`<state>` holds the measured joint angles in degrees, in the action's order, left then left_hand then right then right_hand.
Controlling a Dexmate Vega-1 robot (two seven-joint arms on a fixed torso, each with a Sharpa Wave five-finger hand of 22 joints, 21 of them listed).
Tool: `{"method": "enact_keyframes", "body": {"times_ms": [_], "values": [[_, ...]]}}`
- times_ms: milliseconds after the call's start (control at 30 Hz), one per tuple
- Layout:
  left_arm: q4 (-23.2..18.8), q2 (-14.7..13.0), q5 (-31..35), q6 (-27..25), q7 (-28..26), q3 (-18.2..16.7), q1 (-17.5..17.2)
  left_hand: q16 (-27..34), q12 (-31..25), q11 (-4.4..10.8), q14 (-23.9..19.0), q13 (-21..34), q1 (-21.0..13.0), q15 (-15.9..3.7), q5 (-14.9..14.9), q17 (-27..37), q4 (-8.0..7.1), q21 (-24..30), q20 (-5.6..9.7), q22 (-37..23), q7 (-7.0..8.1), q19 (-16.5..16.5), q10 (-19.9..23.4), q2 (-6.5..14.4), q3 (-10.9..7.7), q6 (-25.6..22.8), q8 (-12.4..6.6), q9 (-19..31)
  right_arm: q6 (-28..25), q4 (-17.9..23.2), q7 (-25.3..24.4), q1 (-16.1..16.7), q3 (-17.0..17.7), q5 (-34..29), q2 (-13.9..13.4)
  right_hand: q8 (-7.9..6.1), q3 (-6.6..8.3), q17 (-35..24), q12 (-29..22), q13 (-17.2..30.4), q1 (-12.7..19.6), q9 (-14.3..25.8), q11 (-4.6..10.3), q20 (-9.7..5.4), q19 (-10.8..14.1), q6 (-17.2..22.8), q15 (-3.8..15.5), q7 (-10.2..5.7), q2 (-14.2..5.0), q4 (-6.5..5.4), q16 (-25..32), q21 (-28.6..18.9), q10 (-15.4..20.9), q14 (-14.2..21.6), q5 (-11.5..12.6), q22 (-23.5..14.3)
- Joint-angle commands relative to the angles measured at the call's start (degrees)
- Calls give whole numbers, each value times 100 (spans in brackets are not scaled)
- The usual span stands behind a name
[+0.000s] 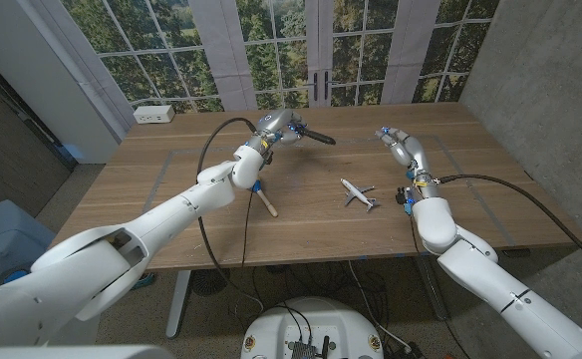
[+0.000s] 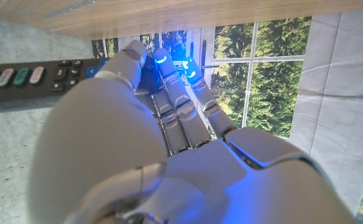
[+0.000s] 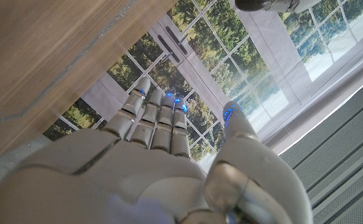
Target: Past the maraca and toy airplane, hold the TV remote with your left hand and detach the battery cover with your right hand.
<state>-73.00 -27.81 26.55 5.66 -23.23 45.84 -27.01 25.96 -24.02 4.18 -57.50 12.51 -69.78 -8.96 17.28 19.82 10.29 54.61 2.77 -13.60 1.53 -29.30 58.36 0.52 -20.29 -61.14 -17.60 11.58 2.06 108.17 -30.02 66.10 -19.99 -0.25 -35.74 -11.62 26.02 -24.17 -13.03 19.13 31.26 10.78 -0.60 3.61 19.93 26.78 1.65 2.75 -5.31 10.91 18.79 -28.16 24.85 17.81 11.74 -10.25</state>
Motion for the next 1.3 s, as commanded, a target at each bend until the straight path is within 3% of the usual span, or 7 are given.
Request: {"method": "enact_keyframes", "body": {"times_ms": [33,633,1300], "values": [[69,144,-709,108,148,-224,-66,-36,-42,730,-65,527,-28,-504,83,1,2,63,717,-3,-58,-71,1131,12,39,-500,30,7,-524,252,-145,-170,-265,-635,-92,6,20,10,29,-4,66,21,38,36,13,-19,25,-84,60,-9,-10,24,-68,-22,19,-14],[251,266,-1250,394,508,-296,49,-70,-34,724,-149,554,-58,-504,284,-11,-10,194,712,42,-91,-40,1188,-52,61,-574,142,5,-1014,441,-231,-391,-650,-1496,-156,-21,-15,34,73,-28,290,27,136,54,76,13,149,-203,235,-16,-36,45,-165,-63,-24,-15],[269,268,-1660,487,1036,-335,161,-104,-4,716,-185,580,-85,-504,431,-9,-18,311,702,76,-117,1,1191,-75,79,-602,245,13,-1370,461,-101,-707,-1063,-2274,-170,-37,49,91,100,-86,967,37,366,1,198,0,374,-454,464,21,-57,77,-231,-61,-97,-15]]}}
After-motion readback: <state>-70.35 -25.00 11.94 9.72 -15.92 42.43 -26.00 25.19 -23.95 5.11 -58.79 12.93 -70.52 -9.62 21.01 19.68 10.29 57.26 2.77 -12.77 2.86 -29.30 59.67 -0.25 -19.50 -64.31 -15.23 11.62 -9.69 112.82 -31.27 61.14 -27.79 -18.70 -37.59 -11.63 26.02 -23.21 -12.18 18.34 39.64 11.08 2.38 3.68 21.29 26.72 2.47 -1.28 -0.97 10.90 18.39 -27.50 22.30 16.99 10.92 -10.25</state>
